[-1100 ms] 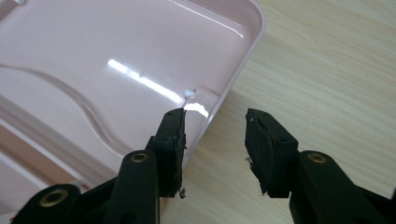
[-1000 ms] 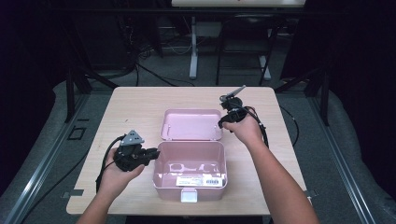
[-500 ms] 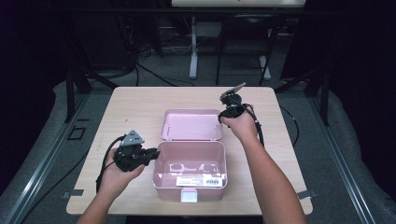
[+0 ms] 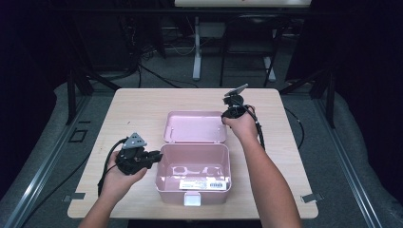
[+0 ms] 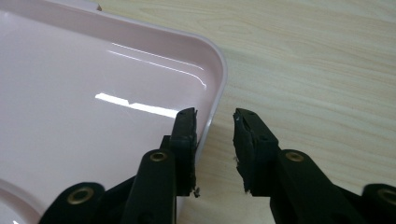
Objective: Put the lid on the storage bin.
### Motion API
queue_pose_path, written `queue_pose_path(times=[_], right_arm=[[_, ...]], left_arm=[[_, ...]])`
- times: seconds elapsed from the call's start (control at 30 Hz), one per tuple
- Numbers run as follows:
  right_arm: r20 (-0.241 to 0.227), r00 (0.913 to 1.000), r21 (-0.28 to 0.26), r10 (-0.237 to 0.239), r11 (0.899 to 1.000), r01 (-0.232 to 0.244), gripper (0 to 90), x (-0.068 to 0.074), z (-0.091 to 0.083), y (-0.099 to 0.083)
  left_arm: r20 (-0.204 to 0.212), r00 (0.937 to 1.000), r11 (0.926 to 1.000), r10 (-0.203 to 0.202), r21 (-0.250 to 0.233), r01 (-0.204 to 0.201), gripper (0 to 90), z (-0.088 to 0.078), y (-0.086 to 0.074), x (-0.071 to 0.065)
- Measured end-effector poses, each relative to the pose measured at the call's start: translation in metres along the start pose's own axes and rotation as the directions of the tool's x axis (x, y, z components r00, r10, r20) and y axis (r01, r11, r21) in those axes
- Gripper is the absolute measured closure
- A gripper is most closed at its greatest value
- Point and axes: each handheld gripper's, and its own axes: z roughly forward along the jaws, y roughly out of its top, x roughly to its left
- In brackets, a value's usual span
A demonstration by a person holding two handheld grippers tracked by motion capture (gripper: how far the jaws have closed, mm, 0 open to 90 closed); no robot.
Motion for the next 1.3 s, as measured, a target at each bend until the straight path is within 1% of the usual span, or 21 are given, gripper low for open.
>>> queue_pose_path(times=[0.13,0.17,0.27,0.3,0.4,0.47,0.5,0.63,0.83,0.87,0.9,0.97,1.0,1.07,1.13,1.2,1.3], right_arm=[[0.006,1.0,0.008,0.002,1.0,-0.002,72.0,0.002,0.003,0.001],[0.0,0.9998,0.014,0.022,1.0,-0.022,72.2,0.002,0.006,0.001],[0.0,0.9995,0.015,0.031,0.999,-0.031,73.2,0.002,0.008,0.001],[-0.004,0.9988,0.017,0.049,0.999,-0.049,74.6,0.002,0.009,0.001],[-0.002,0.9983,0.017,0.059,0.998,-0.059,77.3,0.003,0.01,0.002],[0.002,0.9984,0.015,0.057,0.998,-0.057,78.4,0.003,0.01,0.002],[0.007,0.9987,0.012,0.05,0.999,-0.05,80.9,0.005,0.01,0.002],[0.022,0.9987,0.014,0.045,0.999,-0.045,81.5,0.007,0.01,0.003],[0.039,0.9981,-0.002,0.048,0.999,-0.048,82.4,0.01,0.007,0.003],[0.046,0.9982,-0.007,0.038,0.999,-0.037,82.5,0.011,0.005,0.003],[0.046,0.9982,-0.007,0.038,0.999,-0.037,82.5,0.011,0.005,0.003],[0.05,0.9982,-0.016,0.032,0.999,-0.032,82.7,0.012,0.004,0.003],[0.058,0.9981,-0.027,0.022,0.999,-0.021,82.9,0.013,0.002,0.003],[0.06,0.998,-0.03,0.018,0.999,-0.016,82.9,0.014,0.001,0.003],[0.063,0.998,-0.049,0.01,0.999,-0.007,83.1,0.014,-0.002,0.002],[0.061,0.998,-0.053,0.014,0.999,-0.01,83.2,0.014,-0.003,0.002],[0.057,0.9983,-0.081,0.013,0.997,-0.008,83.5,0.014,-0.008,0.002]], left_arm=[[0.001,1.0,1.0,-0.003,-0.001,0.003,79.1,0.0,0.0,0.0],[0.001,1.0,1.0,-0.001,-0.001,0.001,79.1,0.0,0.0,0.0],[0.0,1.0,1.0,0.004,0.0,-0.004,79.1,0.0,0.0,0.0],[0.001,1.0,1.0,0.003,0.0,-0.003,79.1,0.0,0.0,0.0],[0.0,1.0,1.0,-0.002,-0.001,0.002,79.1,0.0,0.0,0.0],[0.0,1.0,1.0,-0.004,-0.002,0.004,79.1,0.0,0.0,0.0],[0.0,1.0,1.0,-0.004,-0.002,0.004,79.1,0.0,0.0,0.0],[0.0,1.0,1.0,-0.005,-0.002,0.005,79.1,0.0,0.0,0.0],[-0.003,1.0,1.0,-0.005,-0.002,0.005,79.1,0.0,0.0,-0.001],[-0.002,1.0,1.0,-0.005,-0.001,0.005,79.1,0.0,0.0,-0.001],[-0.003,1.0,1.0,-0.001,0.0,0.001,79.1,0.0,0.0,0.0],[-0.003,1.0,1.0,-0.006,0.0,0.006,79.1,0.0,0.0,-0.001],[-0.004,1.0,1.0,-0.004,0.0,0.004,79.1,0.0,0.0,-0.001],[-0.004,1.0,1.0,-0.003,0.0,0.003,79.1,0.0,0.0,-0.001],[-0.005,1.0,1.0,-0.003,0.0,0.003,79.1,0.0,0.0,-0.001],[-0.006,1.0,1.0,-0.003,0.0,0.003,79.1,0.0,0.0,-0.001],[-0.005,1.0,1.0,-0.003,0.0,0.003,79.1,0.0,0.0,-0.001]])
